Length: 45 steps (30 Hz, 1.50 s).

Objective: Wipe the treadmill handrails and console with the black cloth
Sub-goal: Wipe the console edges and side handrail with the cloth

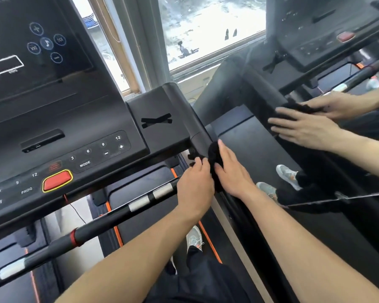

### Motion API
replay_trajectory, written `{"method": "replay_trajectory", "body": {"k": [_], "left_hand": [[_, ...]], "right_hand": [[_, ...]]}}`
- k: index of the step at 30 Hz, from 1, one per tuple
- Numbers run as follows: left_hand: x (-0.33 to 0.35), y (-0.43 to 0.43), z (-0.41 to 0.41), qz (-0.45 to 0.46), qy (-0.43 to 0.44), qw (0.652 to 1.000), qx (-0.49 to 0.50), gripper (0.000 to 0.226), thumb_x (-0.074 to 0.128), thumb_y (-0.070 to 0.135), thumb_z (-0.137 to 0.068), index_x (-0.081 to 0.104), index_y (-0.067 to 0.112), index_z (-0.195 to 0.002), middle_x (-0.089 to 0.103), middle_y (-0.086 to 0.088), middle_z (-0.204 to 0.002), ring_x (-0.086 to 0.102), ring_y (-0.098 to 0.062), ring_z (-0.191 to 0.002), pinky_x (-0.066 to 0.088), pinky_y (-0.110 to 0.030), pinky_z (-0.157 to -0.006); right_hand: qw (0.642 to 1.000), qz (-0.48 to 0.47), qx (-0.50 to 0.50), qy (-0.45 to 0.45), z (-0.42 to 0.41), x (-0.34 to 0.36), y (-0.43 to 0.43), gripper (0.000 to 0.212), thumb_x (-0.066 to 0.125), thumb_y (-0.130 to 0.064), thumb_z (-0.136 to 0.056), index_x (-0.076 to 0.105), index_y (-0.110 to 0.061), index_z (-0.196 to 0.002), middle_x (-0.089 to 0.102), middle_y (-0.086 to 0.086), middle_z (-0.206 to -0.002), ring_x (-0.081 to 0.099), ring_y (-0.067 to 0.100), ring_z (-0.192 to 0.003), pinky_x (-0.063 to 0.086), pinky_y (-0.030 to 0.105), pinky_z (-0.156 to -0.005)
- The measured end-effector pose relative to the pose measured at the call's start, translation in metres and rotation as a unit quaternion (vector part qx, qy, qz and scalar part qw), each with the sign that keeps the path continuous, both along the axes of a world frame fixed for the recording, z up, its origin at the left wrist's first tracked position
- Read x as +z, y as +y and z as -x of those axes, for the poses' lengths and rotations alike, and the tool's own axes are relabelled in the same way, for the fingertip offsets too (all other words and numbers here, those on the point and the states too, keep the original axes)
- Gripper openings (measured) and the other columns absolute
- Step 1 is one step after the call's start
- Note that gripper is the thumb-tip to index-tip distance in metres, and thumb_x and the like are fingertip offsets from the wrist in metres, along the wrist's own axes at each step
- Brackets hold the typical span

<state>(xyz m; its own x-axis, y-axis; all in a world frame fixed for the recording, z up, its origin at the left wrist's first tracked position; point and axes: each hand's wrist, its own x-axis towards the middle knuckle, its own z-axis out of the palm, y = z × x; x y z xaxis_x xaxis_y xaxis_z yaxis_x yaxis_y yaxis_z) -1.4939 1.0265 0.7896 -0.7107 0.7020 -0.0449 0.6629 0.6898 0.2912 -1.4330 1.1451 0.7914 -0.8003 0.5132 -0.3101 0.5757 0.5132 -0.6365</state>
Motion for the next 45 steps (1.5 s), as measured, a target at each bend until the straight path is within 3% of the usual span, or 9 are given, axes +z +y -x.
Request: {"method": "replay_trajectory", "body": {"k": [6, 10, 13, 15, 19, 26, 31, 39, 45], "left_hand": [[0.008, -0.009, 0.006, -0.169, -0.056, 0.984, 0.021, 0.026, 0.058, 0.035, -0.09, 0.073, 0.014, -0.092, 0.065, 0.002, -0.107, 0.061, -0.02, -0.097, 0.053, -0.034, -0.079], [-0.008, 0.002, -0.002, -0.146, -0.122, 0.982, 0.002, 0.02, 0.056, 0.019, -0.095, 0.055, 0.01, -0.112, 0.045, -0.006, -0.139, 0.053, -0.025, -0.125, 0.055, -0.04, -0.086], [-0.024, -0.014, -0.043, -0.155, -0.166, 0.973, -0.039, 0.045, 0.049, 0.011, -0.099, 0.035, 0.009, -0.142, 0.034, -0.012, -0.153, 0.028, -0.026, -0.147, 0.049, -0.033, -0.1], [-0.021, -0.024, -0.073, -0.162, -0.303, 0.939, 0.026, 0.059, 0.041, 0.019, -0.103, 0.013, 0.012, -0.156, 0.013, -0.009, -0.165, 0.025, -0.023, -0.147, 0.037, -0.032, -0.106], [-0.022, -0.007, -0.089, -0.223, -0.455, 0.847, 0.163, 0.063, 0.03, 0.034, -0.105, -0.001, 0.017, -0.158, 0.018, -0.007, -0.165, 0.026, -0.024, -0.148, 0.029, -0.04, -0.117], [-0.021, 0.025, -0.08, -0.252, -0.469, 0.799, 0.281, 0.062, 0.025, 0.033, -0.106, -0.004, 0.015, -0.158, 0.011, -0.006, -0.166, 0.016, -0.023, -0.151, 0.021, -0.039, -0.12], [-0.027, 0.009, -0.115, -0.218, -0.421, 0.842, 0.257, 0.062, 0.027, 0.04, -0.104, -0.001, 0.023, -0.157, 0.033, -0.005, -0.16, 0.039, -0.029, -0.14, 0.036, -0.045, -0.11], [-0.025, -0.014, -0.214, -0.259, -0.449, 0.818, 0.25, 0.071, 0.027, 0.048, -0.103, -0.009, 0.019, -0.157, 0.004, 0.002, -0.167, 0.013, -0.012, -0.151, 0.018, -0.032, -0.121], [-0.046, 0.026, -0.131, -0.329, -0.45, 0.755, 0.346, 0.067, 0.027, 0.054, -0.101, 0.019, 0.012, -0.153, 0.039, -0.009, -0.153, 0.039, -0.027, -0.139, 0.031, -0.039, -0.113]], "right_hand": [[1.0, -0.006, -0.02, -0.012, -0.008, 0.004, -0.009, 0.06, 0.038, -0.031, -0.104, 0.013, -0.036, -0.158, 0.018, -0.002, -0.165, 0.028, 0.022, -0.148, 0.028, 0.037, -0.114], [0.994, -0.004, -0.085, -0.068, -0.049, 0.0, -0.026, 0.055, 0.036, -0.043, -0.102, 0.019, -0.036, -0.154, 0.042, 0.009, -0.15, 0.046, 0.033, -0.134, 0.039, 0.045, -0.103], [0.989, -0.025, -0.102, -0.104, -0.068, 0.004, -0.04, 0.054, 0.035, -0.04, -0.104, 0.024, -0.027, -0.155, 0.042, 0.014, -0.149, 0.045, 0.037, -0.133, 0.037, 0.046, -0.104], [0.991, -0.03, -0.07, -0.106, -0.066, 0.01, -0.042, 0.051, 0.032, -0.034, -0.106, 0.028, -0.019, -0.154, 0.034, 0.014, -0.155, 0.036, 0.034, -0.14, 0.03, 0.045, -0.109], [0.991, -0.026, -0.039, -0.126, -0.029, 0.008, -0.027, 0.047, 0.041, -0.01, -0.102, 0.029, -0.006, -0.147, 0.009, 0.01, -0.166, 0.02, 0.033, -0.146, 0.031, 0.053, -0.11], [0.99, 0.063, -0.101, -0.073, 0.005, -0.005, -0.007, 0.062, 0.033, -0.048, -0.101, 0.014, -0.031, -0.158, 0.029, 0.005, -0.161, 0.031, 0.029, -0.145, 0.028, 0.04, -0.108], [0.99, 0.087, -0.106, -0.043, -0.056, -0.01, -0.017, 0.05, 0.028, -0.05, -0.104, 0.037, -0.026, -0.147, 0.048, 0.001, -0.147, 0.044, 0.023, -0.134, 0.033, 0.036, -0.097], [0.987, 0.103, -0.099, -0.072, -0.173, -0.016, -0.036, 0.053, 0.033, -0.069, -0.09, 0.053, -0.034, -0.123, 0.065, 0.003, -0.128, 0.057, 0.026, -0.121, 0.042, 0.044, -0.102], [0.997, 0.033, -0.059, -0.045, -0.091, -0.014, -0.02, 0.057, 0.042, -0.057, -0.098, 0.045, -0.013, -0.135, 0.061, 0.013, -0.131, 0.057, 0.034, -0.119, 0.04, 0.035, -0.088]]}}
